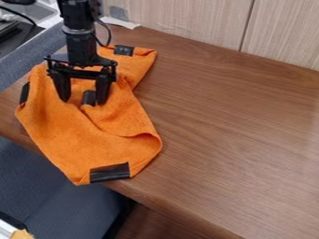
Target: Unfold the cloth from left to right
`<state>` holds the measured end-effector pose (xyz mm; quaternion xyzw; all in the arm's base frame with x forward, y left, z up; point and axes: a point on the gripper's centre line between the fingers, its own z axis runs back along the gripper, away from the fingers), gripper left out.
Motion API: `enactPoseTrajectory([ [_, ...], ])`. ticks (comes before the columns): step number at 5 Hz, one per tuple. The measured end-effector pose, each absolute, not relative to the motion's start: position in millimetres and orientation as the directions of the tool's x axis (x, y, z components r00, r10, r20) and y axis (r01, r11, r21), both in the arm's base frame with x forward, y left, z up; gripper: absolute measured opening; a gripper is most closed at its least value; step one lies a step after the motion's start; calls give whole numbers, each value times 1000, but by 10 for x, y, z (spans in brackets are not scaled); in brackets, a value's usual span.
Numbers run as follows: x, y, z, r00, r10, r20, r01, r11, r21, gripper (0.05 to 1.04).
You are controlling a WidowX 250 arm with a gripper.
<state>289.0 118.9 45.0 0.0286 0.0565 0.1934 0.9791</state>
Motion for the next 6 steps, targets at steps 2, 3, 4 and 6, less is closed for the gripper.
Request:
enactPoseTrajectory([
  [2,2909,1169,404,919,382,-103,-374,924,84,386],
  [3,2904,1170,406,918,384,-103,-376,923,83,172],
  [4,2894,1147,425,914,389,-113,-383,921,72,84],
  [6,3042,1039,878,909,417,-30,-416,909,34,67],
])
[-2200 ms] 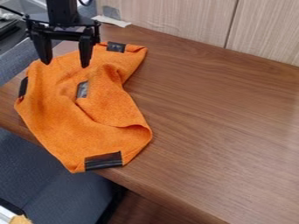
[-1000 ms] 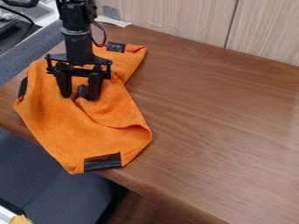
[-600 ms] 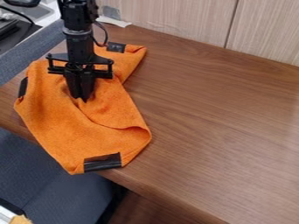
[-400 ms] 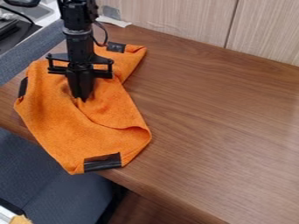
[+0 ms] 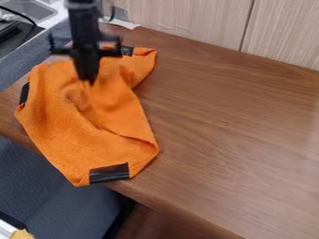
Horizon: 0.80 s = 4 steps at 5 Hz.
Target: Unfold the cloth from left to right
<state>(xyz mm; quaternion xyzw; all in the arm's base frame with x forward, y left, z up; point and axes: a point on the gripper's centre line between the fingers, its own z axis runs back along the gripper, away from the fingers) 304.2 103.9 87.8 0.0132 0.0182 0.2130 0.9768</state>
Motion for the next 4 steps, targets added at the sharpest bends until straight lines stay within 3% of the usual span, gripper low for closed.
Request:
enactPoseTrajectory([
  [1,3173,798,1134,921,389,19,-389,921,-4,67],
  [2,3306,468,1213,936,350,38,-347,935,-68,67],
  [3,3439,143,1212,951,303,57,-299,951,-79,67],
  [4,3568,-72,990,957,289,35,-287,957,-44,67],
])
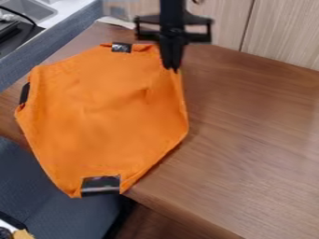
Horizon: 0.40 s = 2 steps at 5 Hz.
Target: Unfold the cloth from left to right
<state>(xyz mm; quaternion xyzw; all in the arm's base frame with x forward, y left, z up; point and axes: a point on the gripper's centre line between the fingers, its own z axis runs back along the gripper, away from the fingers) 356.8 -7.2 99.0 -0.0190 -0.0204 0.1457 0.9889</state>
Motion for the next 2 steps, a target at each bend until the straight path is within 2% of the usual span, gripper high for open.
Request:
enactPoseTrajectory([
  [2,3708,-227,527,960,281,14,-280,959,-35,67],
])
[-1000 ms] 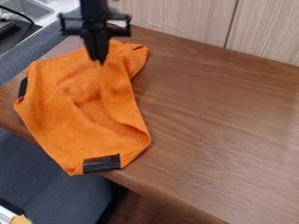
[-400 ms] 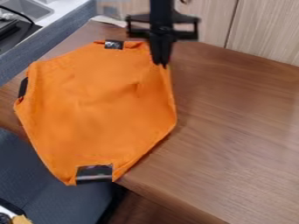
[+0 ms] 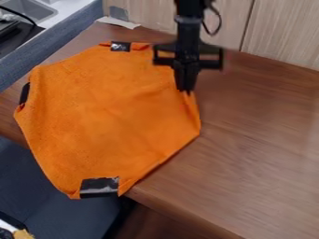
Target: Unfold the cloth from left to right
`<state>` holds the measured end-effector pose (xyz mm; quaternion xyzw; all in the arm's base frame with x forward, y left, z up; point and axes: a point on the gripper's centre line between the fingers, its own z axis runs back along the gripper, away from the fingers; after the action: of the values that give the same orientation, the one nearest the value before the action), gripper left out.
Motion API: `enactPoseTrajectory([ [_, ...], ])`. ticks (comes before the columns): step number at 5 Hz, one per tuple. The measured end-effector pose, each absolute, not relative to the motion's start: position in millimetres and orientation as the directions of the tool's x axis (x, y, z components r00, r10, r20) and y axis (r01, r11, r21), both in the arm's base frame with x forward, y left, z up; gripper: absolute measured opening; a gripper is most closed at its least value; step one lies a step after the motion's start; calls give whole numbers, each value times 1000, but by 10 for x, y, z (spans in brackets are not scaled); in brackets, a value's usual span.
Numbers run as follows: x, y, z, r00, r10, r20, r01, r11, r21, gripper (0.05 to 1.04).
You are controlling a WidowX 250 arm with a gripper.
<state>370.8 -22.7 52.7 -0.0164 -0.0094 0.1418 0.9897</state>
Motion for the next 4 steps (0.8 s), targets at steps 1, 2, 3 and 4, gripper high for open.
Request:
enactPoseTrajectory([
  [1,3730,-336,445,970,241,5,-241,970,-23,86],
  [2,3727,-331,465,970,244,-4,-244,970,-20,242],
  [3,3727,-327,465,969,246,-4,-246,969,-22,500],
  [4,3698,-321,488,972,235,-21,-235,972,-25,805],
])
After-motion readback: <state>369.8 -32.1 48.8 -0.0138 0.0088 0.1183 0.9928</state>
